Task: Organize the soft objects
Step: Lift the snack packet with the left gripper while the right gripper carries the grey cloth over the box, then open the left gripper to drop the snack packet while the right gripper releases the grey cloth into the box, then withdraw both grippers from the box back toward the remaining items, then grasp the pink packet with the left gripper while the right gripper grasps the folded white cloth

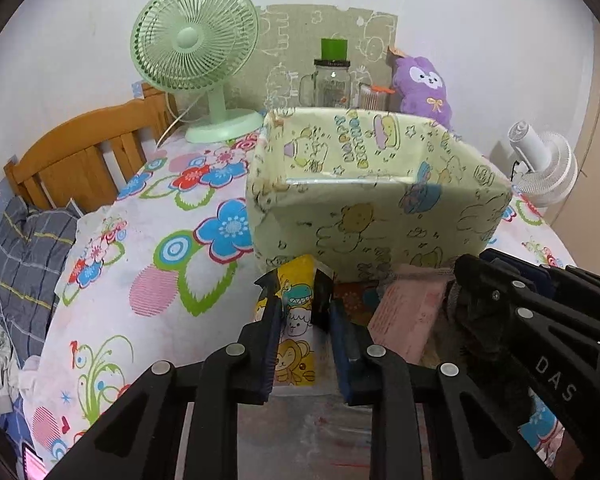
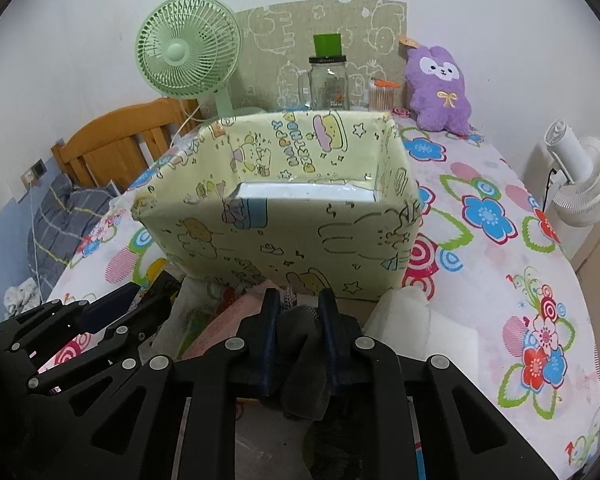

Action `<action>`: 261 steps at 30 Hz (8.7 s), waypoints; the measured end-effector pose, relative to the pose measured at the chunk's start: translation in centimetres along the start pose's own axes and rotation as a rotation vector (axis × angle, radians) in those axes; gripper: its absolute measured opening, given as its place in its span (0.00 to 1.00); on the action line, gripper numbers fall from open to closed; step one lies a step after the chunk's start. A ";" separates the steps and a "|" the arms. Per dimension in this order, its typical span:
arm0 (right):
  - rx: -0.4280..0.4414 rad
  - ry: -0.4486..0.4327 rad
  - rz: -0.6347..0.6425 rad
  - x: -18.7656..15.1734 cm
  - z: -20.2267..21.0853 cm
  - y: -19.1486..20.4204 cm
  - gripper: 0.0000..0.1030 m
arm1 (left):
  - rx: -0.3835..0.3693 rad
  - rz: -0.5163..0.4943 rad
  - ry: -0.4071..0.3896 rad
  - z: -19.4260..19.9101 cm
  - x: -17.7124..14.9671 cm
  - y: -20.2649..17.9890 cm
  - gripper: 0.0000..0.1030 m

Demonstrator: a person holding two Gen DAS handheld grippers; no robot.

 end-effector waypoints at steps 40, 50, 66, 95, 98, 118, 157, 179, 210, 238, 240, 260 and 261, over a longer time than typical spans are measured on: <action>0.022 -0.158 -0.002 3.8 9.0 -1.2 0.21 | -0.064 -0.043 -0.149 7.9 4.8 -4.4 0.22; 0.012 -0.196 -0.003 4.9 10.4 -1.3 0.21 | -0.074 -0.048 -0.188 9.0 6.1 -4.5 0.22; 0.011 -0.221 -0.003 7.6 9.0 -1.5 0.21 | -0.076 -0.047 -0.218 7.5 8.7 -4.2 0.22; 0.043 -0.198 -0.040 12.7 0.7 -2.0 0.21 | -0.069 0.023 -0.159 -1.1 13.3 -1.5 0.22; 0.045 -0.190 -0.039 13.0 -0.5 -2.1 0.21 | -0.061 0.023 -0.138 -2.4 13.4 -1.4 0.22; 0.047 -0.033 -0.041 13.2 -8.5 -2.6 0.22 | -0.026 0.027 -0.005 -8.0 12.9 -1.1 0.36; 0.002 -0.109 -0.008 12.6 -1.2 -1.5 0.96 | -0.071 -0.033 -0.108 -1.5 12.3 -3.5 0.93; -0.072 -0.225 0.016 9.4 5.4 -1.3 1.00 | -0.064 -0.058 -0.198 3.7 8.9 -4.9 1.00; -0.100 -0.284 -0.017 2.8 9.8 -2.1 1.00 | -0.071 -0.081 -0.267 7.2 2.8 -7.1 1.00; -0.090 -0.258 0.029 -3.0 8.3 -1.6 1.00 | -0.094 -0.091 -0.192 5.2 -2.9 -7.4 1.00; -0.096 -0.252 0.031 -3.3 8.0 -1.7 1.00 | -0.097 -0.090 -0.182 4.8 -3.1 -7.3 1.00; -0.139 -0.178 -0.027 -3.9 3.5 -4.5 1.00 | -0.090 -0.064 -0.087 0.4 -3.4 -7.2 0.91; -0.141 -0.172 -0.029 -3.8 3.1 -4.7 1.00 | -0.089 -0.061 -0.083 0.1 -3.3 -7.2 0.90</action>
Point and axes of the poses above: each gripper's, at about its wrist camera, not at the fingertips, and z roughly against the way its jaws point, y to its left, x to its top, the point moved 4 cm from there along -z, roughly the way its jaws point, and after that the axes turned 6 degrees about -x, right-handed, at the moved point
